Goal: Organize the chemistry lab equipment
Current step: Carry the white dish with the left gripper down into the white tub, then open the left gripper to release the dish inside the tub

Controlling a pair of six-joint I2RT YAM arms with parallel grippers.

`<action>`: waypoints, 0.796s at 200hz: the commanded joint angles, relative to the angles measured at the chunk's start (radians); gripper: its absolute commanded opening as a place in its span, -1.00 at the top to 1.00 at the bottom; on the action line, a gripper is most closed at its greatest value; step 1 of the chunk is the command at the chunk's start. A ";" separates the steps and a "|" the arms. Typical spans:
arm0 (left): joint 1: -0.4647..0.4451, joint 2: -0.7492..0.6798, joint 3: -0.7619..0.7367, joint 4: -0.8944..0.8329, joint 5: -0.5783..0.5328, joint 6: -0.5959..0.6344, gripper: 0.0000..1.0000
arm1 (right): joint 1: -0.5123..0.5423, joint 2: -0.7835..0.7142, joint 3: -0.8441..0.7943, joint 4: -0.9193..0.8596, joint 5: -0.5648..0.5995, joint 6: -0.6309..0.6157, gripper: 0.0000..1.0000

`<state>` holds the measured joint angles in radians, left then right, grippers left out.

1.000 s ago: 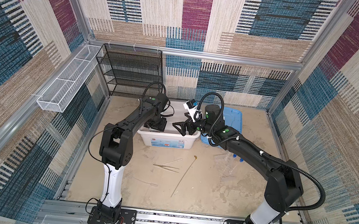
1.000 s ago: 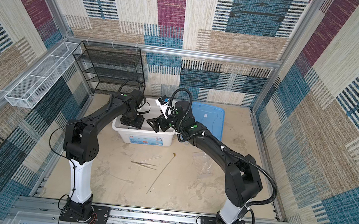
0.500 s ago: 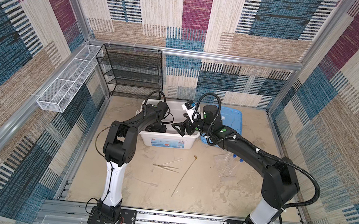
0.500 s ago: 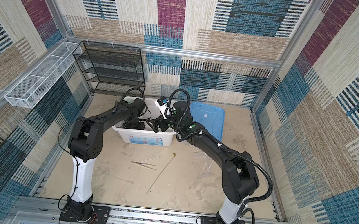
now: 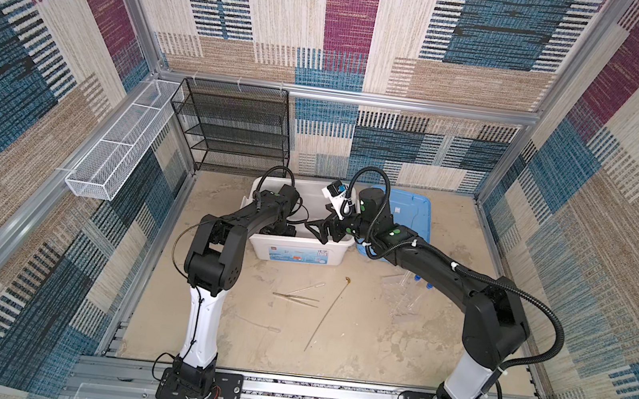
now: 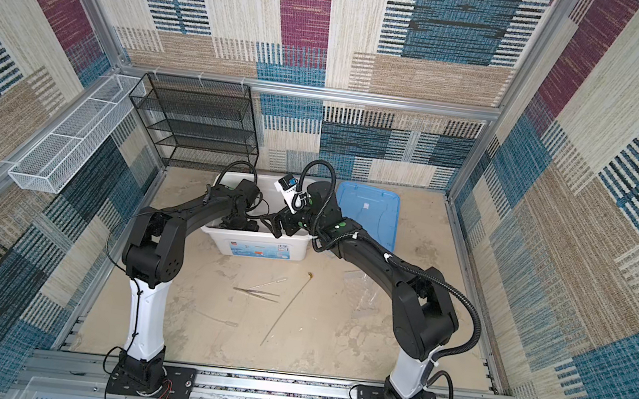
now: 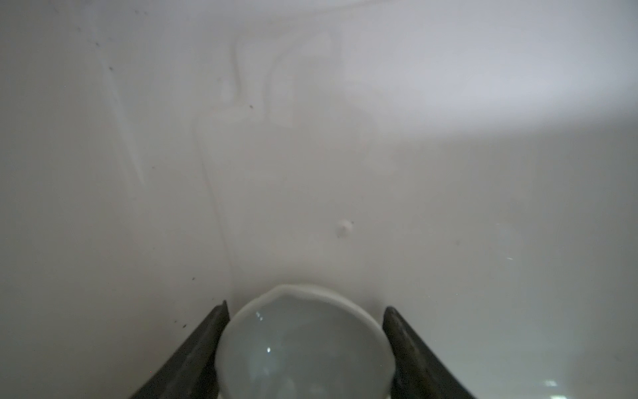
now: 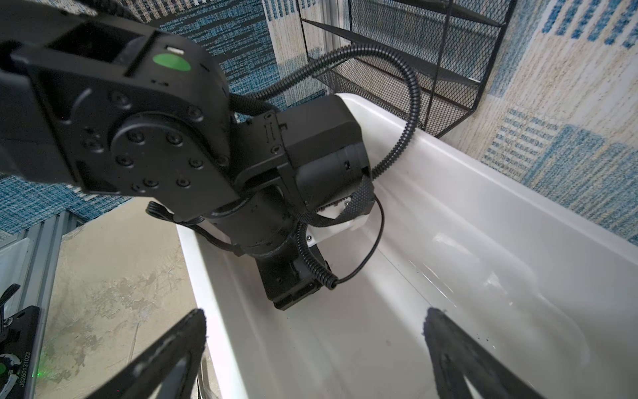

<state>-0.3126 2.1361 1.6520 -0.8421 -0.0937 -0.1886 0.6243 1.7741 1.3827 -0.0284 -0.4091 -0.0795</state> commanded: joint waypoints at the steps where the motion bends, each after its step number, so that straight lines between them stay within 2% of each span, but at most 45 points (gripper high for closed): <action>1: 0.000 -0.013 -0.006 0.021 0.013 -0.011 -0.50 | 0.000 -0.002 0.009 0.006 0.006 -0.010 -0.99; 25: 0.000 -0.029 -0.001 0.021 0.017 -0.006 -0.75 | 0.000 -0.010 0.009 0.000 0.012 -0.018 -0.99; 74: 0.000 -0.081 0.003 0.019 0.027 -0.001 -0.97 | 0.000 -0.027 0.006 -0.005 0.022 -0.022 -0.99; 108: 0.000 -0.113 0.003 0.019 0.019 0.002 -0.97 | 0.000 -0.038 0.010 -0.011 0.029 -0.022 -0.99; 159: 0.002 -0.160 0.022 0.005 0.065 -0.009 -0.97 | 0.000 -0.072 0.009 -0.022 0.049 -0.032 -0.99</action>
<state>-0.3141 1.9999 1.6550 -0.8207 -0.0689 -0.1864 0.6243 1.7214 1.3857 -0.0551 -0.3820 -0.0959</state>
